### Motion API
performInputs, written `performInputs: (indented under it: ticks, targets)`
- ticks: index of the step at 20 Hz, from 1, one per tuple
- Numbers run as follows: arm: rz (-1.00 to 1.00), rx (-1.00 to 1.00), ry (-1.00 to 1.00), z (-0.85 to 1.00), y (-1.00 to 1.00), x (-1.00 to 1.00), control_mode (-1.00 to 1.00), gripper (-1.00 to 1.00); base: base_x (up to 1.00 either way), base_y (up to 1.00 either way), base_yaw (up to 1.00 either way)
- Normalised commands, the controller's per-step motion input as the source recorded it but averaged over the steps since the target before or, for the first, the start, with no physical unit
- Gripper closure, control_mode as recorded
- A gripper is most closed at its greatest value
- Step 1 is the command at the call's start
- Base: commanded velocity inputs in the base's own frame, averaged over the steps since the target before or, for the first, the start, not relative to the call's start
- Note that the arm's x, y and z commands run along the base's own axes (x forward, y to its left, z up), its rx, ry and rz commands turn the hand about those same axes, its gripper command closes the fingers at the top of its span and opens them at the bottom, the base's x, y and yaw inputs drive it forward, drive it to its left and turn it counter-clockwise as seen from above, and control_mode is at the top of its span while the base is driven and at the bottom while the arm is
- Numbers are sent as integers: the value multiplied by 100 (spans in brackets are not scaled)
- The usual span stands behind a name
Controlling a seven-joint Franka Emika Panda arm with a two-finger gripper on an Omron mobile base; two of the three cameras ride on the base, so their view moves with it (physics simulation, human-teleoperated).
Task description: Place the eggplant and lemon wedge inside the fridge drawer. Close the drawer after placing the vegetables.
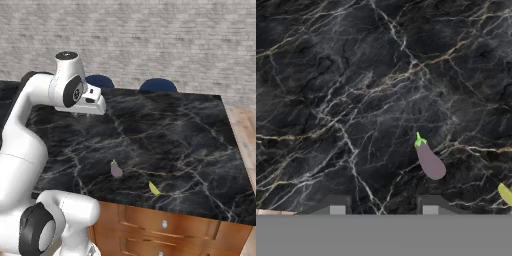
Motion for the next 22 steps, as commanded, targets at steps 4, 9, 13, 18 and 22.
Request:
performInputs:
  ticks: [4, 9, 13, 18, 22]
  targets:
    - [0, 0, 0, 0, 2, -6, -100, -100, 0, 0, 0]
    - [1, 0, 0, -33, -10, -45, -100, -100, 0, 0, 0]
    - [-2, 0, 1, -99, -90, -56, -100, -100, 0, 0, 0]
    - [-1, -8, 11, -95, -42, -3, -100, -100, 0, 0, 0]
    - [6, 0, 6, -57, 0, 16, -100, -100, 0, 0, 0]
